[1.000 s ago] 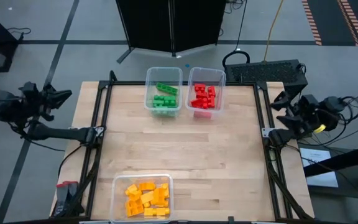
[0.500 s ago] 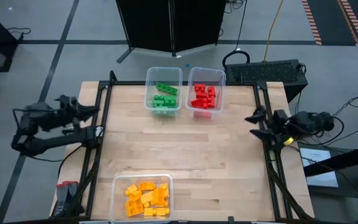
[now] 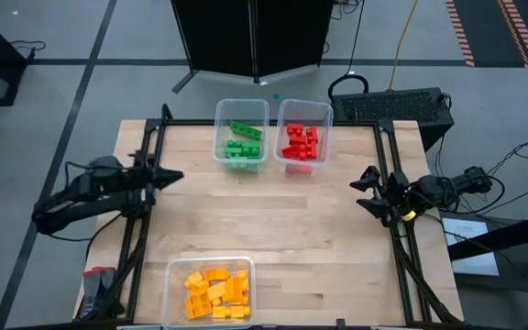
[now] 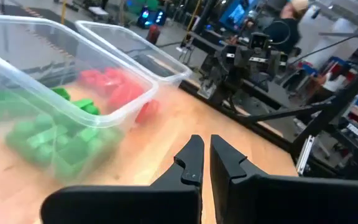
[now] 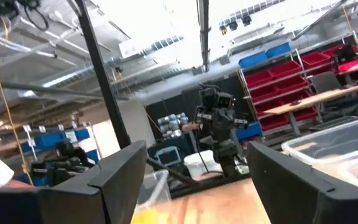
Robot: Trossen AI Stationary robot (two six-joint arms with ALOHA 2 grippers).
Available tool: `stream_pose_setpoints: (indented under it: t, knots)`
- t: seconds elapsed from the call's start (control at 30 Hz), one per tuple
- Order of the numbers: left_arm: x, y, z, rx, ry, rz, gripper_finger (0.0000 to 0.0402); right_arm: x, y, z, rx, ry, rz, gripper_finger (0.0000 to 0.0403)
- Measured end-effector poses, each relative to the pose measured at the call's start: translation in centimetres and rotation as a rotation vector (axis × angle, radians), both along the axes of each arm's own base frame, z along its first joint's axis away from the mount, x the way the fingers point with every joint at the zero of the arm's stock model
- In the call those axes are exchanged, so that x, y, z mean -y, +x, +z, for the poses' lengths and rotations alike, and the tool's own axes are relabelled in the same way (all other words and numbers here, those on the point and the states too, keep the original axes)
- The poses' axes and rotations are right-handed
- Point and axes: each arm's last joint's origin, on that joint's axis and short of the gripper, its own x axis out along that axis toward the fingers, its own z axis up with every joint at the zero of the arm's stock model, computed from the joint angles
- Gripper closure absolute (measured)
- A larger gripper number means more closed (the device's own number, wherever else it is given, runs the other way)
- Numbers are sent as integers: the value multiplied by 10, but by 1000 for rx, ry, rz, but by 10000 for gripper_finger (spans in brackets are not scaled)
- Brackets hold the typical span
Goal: Sort blocks
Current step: Return to Home Position
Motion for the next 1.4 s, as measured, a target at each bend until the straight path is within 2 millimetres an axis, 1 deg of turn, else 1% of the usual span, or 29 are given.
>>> stream_pose_setpoints:
  t: [0.1, 0.17, 0.33, 0.37, 0.5, 0.63, 0.73, 0.9, 1.4]
  knots:
    - [-1, 12, -16, 20, 7, -32, 401, 0, 1, -3, -31, -14, -9, 131]
    - [-1, 20, -33, 4, 3, -51, 401, 0, 2, -5, -50, -10, -23, 131]
    - [1, 35, -68, 10, -10, -82, 401, -1, 4, -13, -137, -78, -30, 131]
    - [2, 37, -68, 37, 4, -85, 401, -1, 4, -14, -143, -80, -36, 131]
    - [5, 39, -69, 38, 82, -47, 401, -1, 5, -16, -166, -128, -48, 131]
    - [8, 40, -69, 39, 91, -53, 401, -1, 6, -22, -224, -192, -57, 131]
    - [10, 40, -69, 40, 89, -70, 401, -2, 7, -24, -249, -209, -57, 131]
    - [11, 40, -69, 38, 89, -99, 401, -2, 7, -30, -309, -181, -41, 131]
    - [11, 40, -69, 46, 89, -103, 401, -2, 7, -30, -312, -185, -39, 131]
